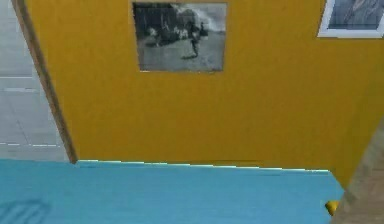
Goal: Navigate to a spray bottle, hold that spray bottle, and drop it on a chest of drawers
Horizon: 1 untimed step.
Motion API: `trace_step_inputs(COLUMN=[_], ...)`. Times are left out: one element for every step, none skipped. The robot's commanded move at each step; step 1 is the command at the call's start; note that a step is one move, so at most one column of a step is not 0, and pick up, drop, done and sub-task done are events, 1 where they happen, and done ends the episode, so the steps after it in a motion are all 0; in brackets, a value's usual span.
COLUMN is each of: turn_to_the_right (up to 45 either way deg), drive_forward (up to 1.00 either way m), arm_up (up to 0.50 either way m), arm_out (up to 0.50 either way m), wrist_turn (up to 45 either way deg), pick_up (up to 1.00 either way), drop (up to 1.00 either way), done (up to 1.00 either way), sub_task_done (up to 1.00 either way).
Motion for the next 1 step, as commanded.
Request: trace_step_inputs(turn_to_the_right=[-45.0], drive_forward=[0.00], arm_up=[0.00], arm_out=[0.00], wrist_turn=[0.0], pick_up=[0.00], drop=[0.00], done=[0.00], sub_task_done=[0.00])
